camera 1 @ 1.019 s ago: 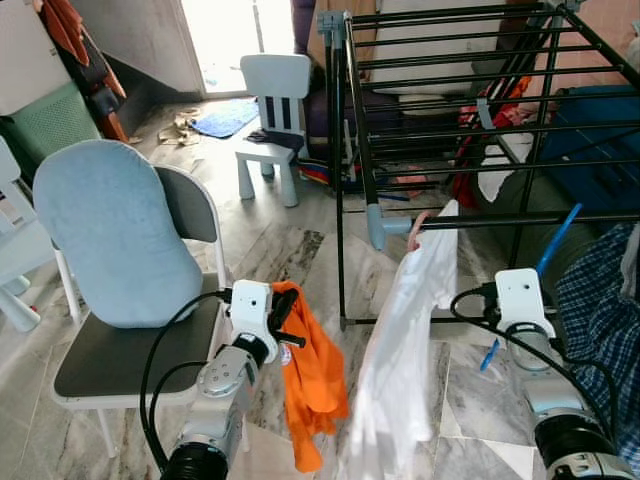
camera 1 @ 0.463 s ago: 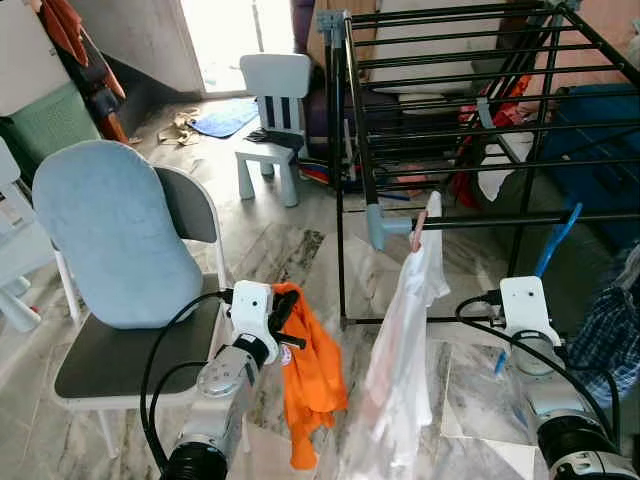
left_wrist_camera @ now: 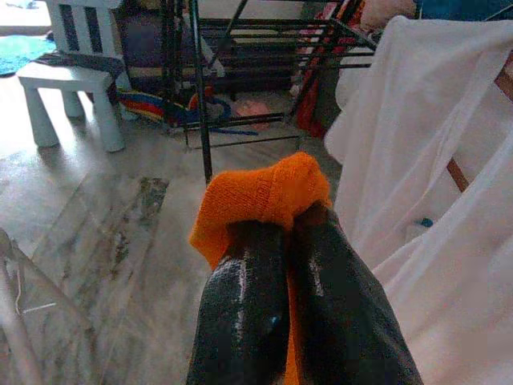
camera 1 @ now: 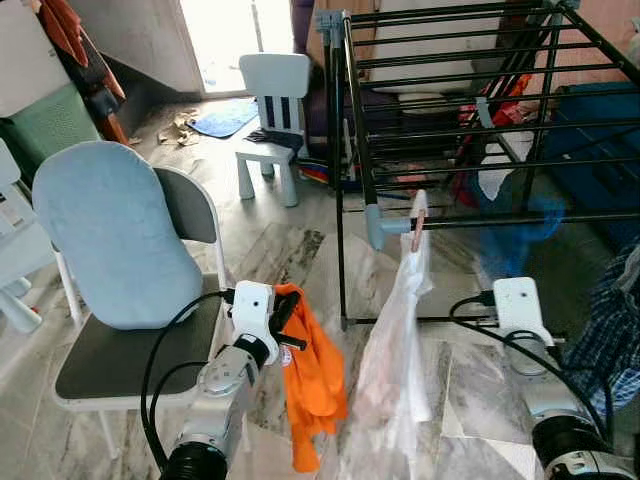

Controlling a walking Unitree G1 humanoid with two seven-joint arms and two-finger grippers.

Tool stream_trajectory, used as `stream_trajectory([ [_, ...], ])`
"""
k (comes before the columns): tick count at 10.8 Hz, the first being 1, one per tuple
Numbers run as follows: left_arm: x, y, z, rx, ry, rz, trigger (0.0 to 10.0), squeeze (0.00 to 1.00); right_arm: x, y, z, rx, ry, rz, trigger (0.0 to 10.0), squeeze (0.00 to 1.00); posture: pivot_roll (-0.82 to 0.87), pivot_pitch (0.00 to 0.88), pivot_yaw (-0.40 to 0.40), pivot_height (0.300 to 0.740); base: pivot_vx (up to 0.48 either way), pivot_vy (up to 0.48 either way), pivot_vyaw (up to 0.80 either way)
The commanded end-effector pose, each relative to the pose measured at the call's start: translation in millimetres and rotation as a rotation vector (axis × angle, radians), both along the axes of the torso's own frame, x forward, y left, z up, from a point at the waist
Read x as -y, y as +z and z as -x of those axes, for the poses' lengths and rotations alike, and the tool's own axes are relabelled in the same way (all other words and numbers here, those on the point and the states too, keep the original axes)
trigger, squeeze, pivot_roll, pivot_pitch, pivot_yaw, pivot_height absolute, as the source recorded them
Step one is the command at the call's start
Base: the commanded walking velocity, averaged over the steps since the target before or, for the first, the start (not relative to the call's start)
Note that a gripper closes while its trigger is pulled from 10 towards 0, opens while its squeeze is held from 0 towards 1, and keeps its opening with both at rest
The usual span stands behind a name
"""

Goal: Hang hanger

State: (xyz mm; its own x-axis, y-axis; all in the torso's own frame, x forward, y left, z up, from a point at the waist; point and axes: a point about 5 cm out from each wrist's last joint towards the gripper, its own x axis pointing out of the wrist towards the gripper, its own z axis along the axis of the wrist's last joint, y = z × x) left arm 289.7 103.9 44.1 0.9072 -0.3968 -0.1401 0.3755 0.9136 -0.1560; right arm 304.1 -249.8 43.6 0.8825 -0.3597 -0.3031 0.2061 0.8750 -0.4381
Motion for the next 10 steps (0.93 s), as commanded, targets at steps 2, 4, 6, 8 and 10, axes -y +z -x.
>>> stream_trajectory([
  [2, -0.1, 4.1, -4.1, 0.012, -0.006, -0.011, 10.0, 0.0, -7.7, 1.4, -2.6, 0.013, 0.033, -0.002, 2.0, 0.0, -0.16, 0.0, 0.104, 0.74, 0.0, 0.0, 0.0],
  [4, -0.3, 4.1, -4.2, 0.012, -0.007, -0.012, 10.0, 0.0, -6.7, 0.1, -1.5, 0.007, 0.031, 0.001, 4.8, 0.0, -0.16, 0.0, 0.104, 0.74, 0.0, 0.0, 0.0],
  [6, 0.0, 4.1, -4.3, 0.01, -0.009, -0.013, 10.0, 0.0, -5.6, 0.9, -2.7, 0.004, 0.029, 0.004, 10.0, 0.0, -0.16, 0.0, 0.106, 0.74, 0.0, 0.0, 0.0],
  [8, 1.4, 4.4, -4.3, 0.01, -0.012, -0.012, 10.0, 0.0, -3.1, 4.6, -5.5, 0.009, 0.035, 0.025, 10.0, 1.0, -0.16, 0.0, 0.107, 0.74, 0.0, 0.0, 0.0],
  [10, 2.0, 3.4, -3.9, 0.007, -0.015, -0.012, 10.0, 0.0, -0.6, 7.9, -8.0, 0.011, 0.045, 0.047, 10.0, 0.99, -0.16, 0.0, 0.107, 0.74, 0.0, 0.0, 0.0],
])
